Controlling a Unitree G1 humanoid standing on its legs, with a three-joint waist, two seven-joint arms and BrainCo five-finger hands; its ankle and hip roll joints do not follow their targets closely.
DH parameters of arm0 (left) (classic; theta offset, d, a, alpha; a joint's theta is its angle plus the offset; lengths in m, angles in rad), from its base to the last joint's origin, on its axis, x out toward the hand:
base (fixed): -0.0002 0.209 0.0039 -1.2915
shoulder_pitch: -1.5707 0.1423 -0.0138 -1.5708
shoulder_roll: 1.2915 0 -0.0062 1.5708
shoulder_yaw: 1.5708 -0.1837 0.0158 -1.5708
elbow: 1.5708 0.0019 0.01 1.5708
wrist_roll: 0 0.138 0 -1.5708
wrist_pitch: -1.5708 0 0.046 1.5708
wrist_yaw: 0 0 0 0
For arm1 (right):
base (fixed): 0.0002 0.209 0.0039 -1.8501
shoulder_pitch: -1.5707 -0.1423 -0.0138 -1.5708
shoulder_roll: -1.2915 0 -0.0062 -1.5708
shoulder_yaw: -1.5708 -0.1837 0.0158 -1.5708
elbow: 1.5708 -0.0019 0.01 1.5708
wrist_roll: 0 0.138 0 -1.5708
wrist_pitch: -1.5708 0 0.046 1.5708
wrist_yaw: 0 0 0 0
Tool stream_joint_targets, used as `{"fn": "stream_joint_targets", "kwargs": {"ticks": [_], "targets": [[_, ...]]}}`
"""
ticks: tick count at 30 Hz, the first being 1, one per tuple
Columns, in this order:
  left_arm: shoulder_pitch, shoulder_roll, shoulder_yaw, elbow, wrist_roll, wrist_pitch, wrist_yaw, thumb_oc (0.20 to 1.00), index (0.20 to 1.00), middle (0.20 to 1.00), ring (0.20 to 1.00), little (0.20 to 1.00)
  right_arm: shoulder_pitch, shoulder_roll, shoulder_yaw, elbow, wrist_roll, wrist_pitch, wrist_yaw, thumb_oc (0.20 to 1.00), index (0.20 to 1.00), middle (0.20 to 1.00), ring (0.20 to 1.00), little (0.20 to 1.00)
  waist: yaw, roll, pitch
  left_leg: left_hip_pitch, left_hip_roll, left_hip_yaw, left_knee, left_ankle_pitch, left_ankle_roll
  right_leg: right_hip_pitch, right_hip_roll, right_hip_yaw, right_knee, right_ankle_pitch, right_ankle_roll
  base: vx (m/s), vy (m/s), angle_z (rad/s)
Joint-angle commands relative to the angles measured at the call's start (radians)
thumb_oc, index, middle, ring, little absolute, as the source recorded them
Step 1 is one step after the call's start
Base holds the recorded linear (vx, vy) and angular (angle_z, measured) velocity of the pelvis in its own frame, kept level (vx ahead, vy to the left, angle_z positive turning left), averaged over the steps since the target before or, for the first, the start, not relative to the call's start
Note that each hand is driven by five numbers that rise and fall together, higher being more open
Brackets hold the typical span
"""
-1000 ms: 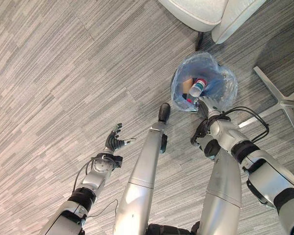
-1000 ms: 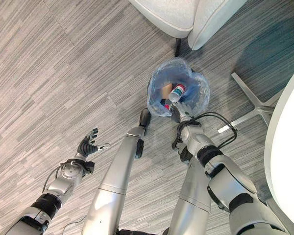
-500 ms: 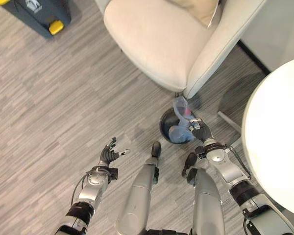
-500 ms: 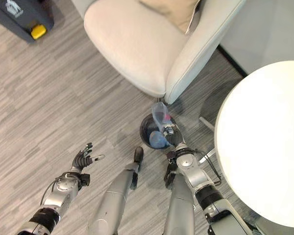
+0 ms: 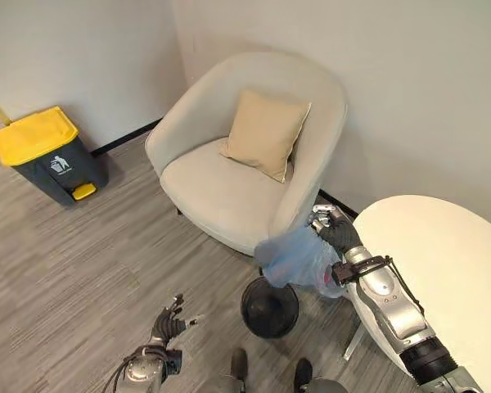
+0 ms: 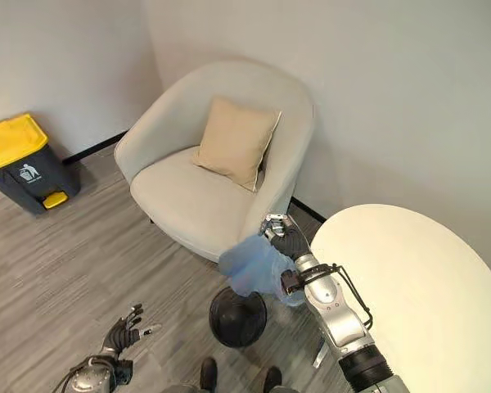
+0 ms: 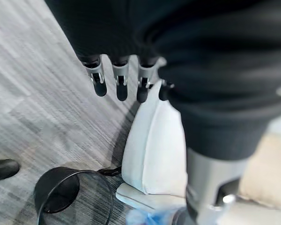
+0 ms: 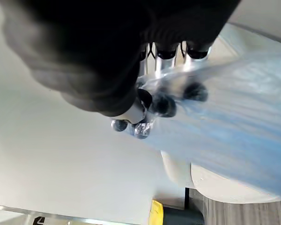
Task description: Gather garbage on tea table into small bin, then transfer packed bag to large trash can.
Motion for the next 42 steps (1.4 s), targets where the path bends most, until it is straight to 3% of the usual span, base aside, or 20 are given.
{"fn": "stream_joint_targets", "kwargs": {"ticks": [1, 2, 3, 4, 6, 8, 10, 12, 13, 16, 17, 18, 19, 21, 22, 23, 25, 33, 42], "targets": [[-0.07, 0.046, -0.007, -0.02, 0.042, -0.039, -0.008, 1.0, 1.0, 1.0, 1.0, 1.0, -0.094, 0.018, -0.009, -0.074, 0.01, -0.082, 0.014, 0.2, 0.2, 0.2, 0.2, 0.2, 0.039, -0.022, 0.047, -0.016, 0.013, 0.0, 0.06, -0.103, -0.024, -0.054, -0.023, 0.025, 0.081, -0.022, 0.092, -0.18, 0.011, -0.14], [-0.07, 0.046, -0.007, -0.02, 0.042, -0.039, -0.008, 1.0, 1.0, 1.0, 1.0, 1.0, -0.094, 0.018, -0.009, -0.074, 0.01, -0.082, 0.014, 0.2, 0.2, 0.2, 0.2, 0.2, 0.039, -0.022, 0.047, -0.016, 0.013, 0.0, 0.06, -0.103, -0.024, -0.054, -0.023, 0.025, 0.081, -0.022, 0.092, -0.3, -0.028, -0.24], [-0.095, 0.057, -0.01, -0.05, 0.04, -0.049, -0.005, 1.0, 1.0, 1.0, 1.0, 1.0, -0.108, 0.012, -0.019, -0.101, -0.009, -0.093, 0.006, 0.2, 0.2, 0.2, 0.2, 0.2, 0.044, -0.006, 0.046, -0.074, 0.028, -0.014, 0.078, -0.063, -0.019, -0.061, 0.04, 0.105, 0.248, -0.1, 0.067, -0.44, -0.12, -0.21], [-0.098, 0.062, -0.013, -0.078, 0.033, -0.053, -0.003, 1.0, 1.0, 1.0, 1.0, 1.0, -0.096, 0.012, -0.034, -0.111, -0.019, -0.095, -0.004, 0.2, 0.2, 0.2, 0.2, 0.2, 0.053, -0.009, 0.04, -0.12, 0.023, -0.035, 0.083, -0.034, -0.023, -0.038, 0.075, 0.149, 0.27, -0.122, 0.059, -0.5, -0.187, 0.28], [-0.095, 0.063, -0.025, -0.114, 0.027, -0.053, -0.002, 1.0, 1.0, 1.0, 1.0, 1.0, -0.095, 0.015, -0.035, -0.108, -0.017, -0.093, -0.011, 0.2, 0.2, 0.2, 0.2, 0.2, 0.075, -0.021, 0.036, -0.181, 0.017, -0.058, 0.1, -0.001, -0.04, 0.022, 0.1, 0.164, 0.169, -0.185, 0.017, -0.21, -0.22, 0.82], [-0.099, 0.057, -0.025, -0.129, 0.017, -0.055, 0.0, 1.0, 1.0, 1.0, 1.0, 1.0, -0.106, 0.01, -0.034, -0.102, -0.003, -0.1, -0.017, 0.2, 0.2, 0.2, 0.2, 0.2, 0.084, -0.014, 0.041, -0.239, 0.031, -0.078, 0.112, 0.045, -0.079, 0.024, 0.135, 0.159, 0.109, -0.194, -0.009, -0.2, -0.19, 0.36], [-0.104, 0.055, -0.03, -0.142, 0.004, -0.056, -0.003, 1.0, 1.0, 1.0, 1.0, 1.0, -0.103, 0.002, -0.037, -0.105, -0.003, -0.102, -0.026, 0.2, 0.2, 0.2, 0.2, 0.2, 0.086, -0.01, 0.045, -0.266, 0.03, -0.086, 0.107, 0.071, -0.096, 0.04, 0.155, 0.157, 0.048, -0.189, -0.02, -0.22, -0.173, 0.45], [-0.104, 0.05, -0.042, -0.181, 0.004, -0.058, -0.012, 1.0, 1.0, 1.0, 1.0, 1.0, -0.112, -0.023, -0.04, -0.107, -0.001, -0.101, -0.036, 0.2, 0.2, 0.2, 0.2, 0.2, 0.085, 0.012, 0.072, -0.315, 0.031, -0.102, 0.115, 0.11, -0.145, 0.055, 0.17, 0.128, -0.021, -0.165, -0.032, -0.3, -0.183, 0.52], [-0.105, 0.05, -0.042, -0.181, 0.004, -0.058, -0.012, 1.0, 1.0, 1.0, 1.0, 1.0, -0.113, -0.024, -0.04, -0.106, -0.001, -0.102, -0.036, 0.2, 0.2, 0.2, 0.2, 0.2, 0.081, 0.013, 0.073, -0.318, 0.031, -0.106, 0.118, 0.11, -0.146, 0.055, 0.171, 0.124, -0.022, -0.164, -0.032, -0.26, -0.067, 0.69], [-0.121, 0.047, -0.051, -0.222, -0.001, -0.067, -0.019, 1.0, 1.0, 1.0, 1.0, 1.0, -0.134, -0.046, -0.03, -0.097, -0.004, -0.094, -0.041, 0.2, 0.2, 0.2, 0.2, 0.2, 0.064, 0.003, 0.086, -0.319, 0.034, -0.055, 0.193, 0.053, -0.121, 0.04, 0.141, 0.077, -0.049, -0.126, -0.028, -0.25, -0.027, 0.73], [-0.12, 0.056, -0.058, -0.25, 0.008, -0.07, -0.031, 1.0, 1.0, 1.0, 1.0, 1.0, -0.141, -0.051, -0.022, -0.1, 0.001, -0.091, -0.036, 0.2, 0.2, 0.2, 0.2, 0.2, 0.055, -0.017, 0.084, -0.295, 0.024, -0.054, 0.271, -0.021, -0.099, 0.035, 0.112, 0.06, -0.064, -0.102, -0.022, -0.21, -0.013, 0.48], [-0.121, 0.056, -0.058, -0.25, 0.008, -0.07, -0.031, 1.0, 1.0, 1.0, 1.0, 1.0, -0.142, -0.052, -0.022, -0.1, 0.001, -0.091, -0.036, 0.2, 0.2, 0.2, 0.2, 0.2, 0.053, -0.016, 0.081, -0.299, 0.024, -0.056, 0.27, -0.018, -0.099, 0.032, 0.113, 0.058, -0.065, -0.1, -0.023, -0.21, -0.004, 0.71], [-0.128, 0.065, -0.066, -0.276, 0.017, -0.075, -0.04, 1.0, 1.0, 1.0, 1.0, 1.0, -0.148, -0.056, -0.015, -0.104, 0.004, -0.09, -0.025, 0.2, 0.2, 0.2, 0.2, 0.2, 0.037, -0.035, 0.076, -0.249, 0.031, -0.05, 0.319, -0.102, -0.088, 0.022, 0.086, 0.036, -0.07, -0.086, -0.021, -0.14, 0.01, 0.71], [-0.158, 0.073, -0.085, -0.307, 0.027, -0.08, -0.044, 1.0, 1.0, 1.0, 1.0, 1.0, -0.148, -0.063, -0.018, -0.107, 0.011, -0.086, -0.016, 0.2, 0.2, 0.2, 0.2, 0.2, 0.004, -0.045, 0.061, -0.161, 0.072, -0.014, 0.321, -0.156, -0.091, 0.012, 0.063, -0.005, -0.073, -0.078, -0.018, -0.14, 0.075, 0.5], [-0.173, 0.076, -0.099, -0.32, 0.04, -0.083, -0.045, 1.0, 1.0, 1.0, 1.0, 1.0, -0.146, -0.065, -0.02, -0.109, 0.013, -0.082, -0.013, 0.2, 0.2, 0.2, 0.2, 0.2, -0.004, -0.04, 0.057, -0.14, 0.085, -0.008, 0.305, -0.152, -0.096, 0.013, 0.06, -0.019, -0.075, -0.074, -0.016, -0.06, 0.143, 0.67], [-0.19, 0.085, -0.113, -0.348, 0.068, -0.092, -0.052, 1.0, 1.0, 1.0, 1.0, 1.0, -0.142, -0.068, -0.023, -0.114, 0.016, -0.085, -0.007, 0.2, 0.2, 0.2, 0.2, 0.2, -0.016, -0.035, 0.03, -0.094, 0.09, 0.007, 0.213, -0.147, -0.097, 0.011, 0.057, -0.039, -0.086, -0.061, -0.007, 0.0, 0.095, 0.97], [-0.207, 0.1, -0.126, -0.385, 0.094, -0.098, -0.055, 1.0, 1.0, 1.0, 1.0, 1.0, -0.146, -0.063, -0.017, -0.112, 0.019, -0.084, -0.003, 0.2, 0.2, 0.2, 0.2, 0.2, -0.017, -0.039, 0.023, -0.081, 0.076, -0.007, 0.173, -0.145, -0.094, 0.009, 0.048, -0.044, -0.092, -0.043, 0.002, -0.02, 0.134, 0.68], [-0.344, 0.111, -0.233, -0.424, 0.145, -0.107, -0.08, 1.0, 1.0, 1.0, 1.0, 1.0, -0.214, 0.002, 0.073, -0.134, 0.053, -0.072, 0.055, 0.2, 0.2, 0.2, 0.2, 0.2, -0.027, -0.059, -0.048, 0.044, 0.045, 0.035, 0.014, -0.123, -0.069, 0.039, 0.029, -0.012, -0.101, -0.021, 0.042, 0.02, 0.128, 0.03], [-0.429, 0.057, -0.295, -0.324, 0.205, -0.074, -0.029, 1.0, 1.0, 1.0, 1.0, 1.0, -0.31, 0.074, 0.168, -0.152, 0.07, -0.06, 0.066, 0.2, 0.2, 0.2, 0.2, 0.2, -0.029, -0.061, -0.066, 0.083, 0.037, 0.056, -0.006, -0.126, -0.054, 0.046, 0.021, 0.014, -0.093, -0.012, 0.055, 0.02, 0.053, -0.13]]}}
